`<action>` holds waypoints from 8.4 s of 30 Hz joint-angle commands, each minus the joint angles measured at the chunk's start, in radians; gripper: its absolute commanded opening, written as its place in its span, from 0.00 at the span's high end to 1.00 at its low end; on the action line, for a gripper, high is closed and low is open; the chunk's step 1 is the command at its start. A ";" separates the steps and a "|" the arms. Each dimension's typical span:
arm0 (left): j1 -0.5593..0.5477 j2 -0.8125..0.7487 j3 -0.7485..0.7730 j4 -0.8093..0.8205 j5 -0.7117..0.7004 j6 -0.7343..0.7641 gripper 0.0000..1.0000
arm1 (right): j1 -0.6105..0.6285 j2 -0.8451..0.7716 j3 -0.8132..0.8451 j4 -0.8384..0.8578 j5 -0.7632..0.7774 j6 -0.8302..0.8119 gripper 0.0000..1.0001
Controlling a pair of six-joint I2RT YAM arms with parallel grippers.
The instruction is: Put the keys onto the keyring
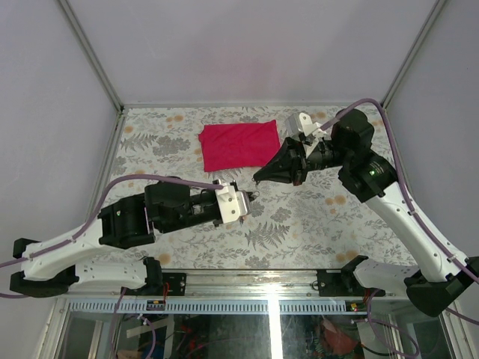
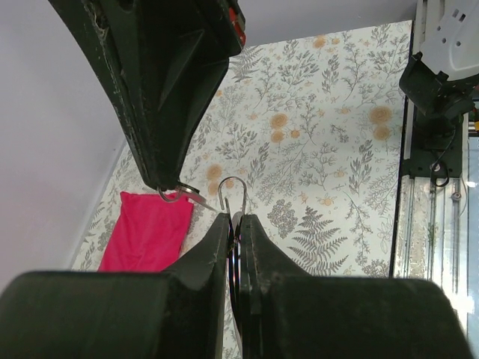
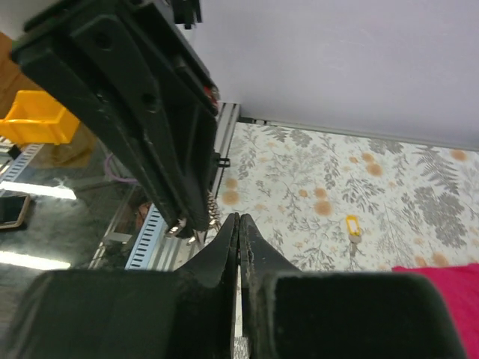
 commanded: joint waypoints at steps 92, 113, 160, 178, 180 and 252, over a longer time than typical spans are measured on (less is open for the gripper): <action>0.005 0.096 0.126 -0.020 -0.001 0.045 1.00 | -0.013 0.034 -0.176 1.498 -0.538 1.400 1.00; 0.005 0.097 0.127 -0.020 -0.047 0.027 1.00 | -0.052 0.041 -0.215 1.626 -0.538 1.468 0.78; 0.004 0.001 0.052 -0.058 -0.187 0.013 1.00 | -0.335 0.082 0.190 -0.077 0.294 0.136 0.35; 0.005 -0.015 0.091 0.018 -0.205 0.009 1.00 | -0.072 -0.241 -0.659 0.961 0.279 0.303 0.39; 0.004 -0.014 0.096 0.025 -0.228 -0.004 1.00 | -0.045 -0.224 -0.661 0.990 0.274 0.332 0.40; 0.015 0.288 0.325 0.018 -0.617 -0.354 0.83 | 0.541 -0.098 -0.620 1.158 1.076 0.063 1.00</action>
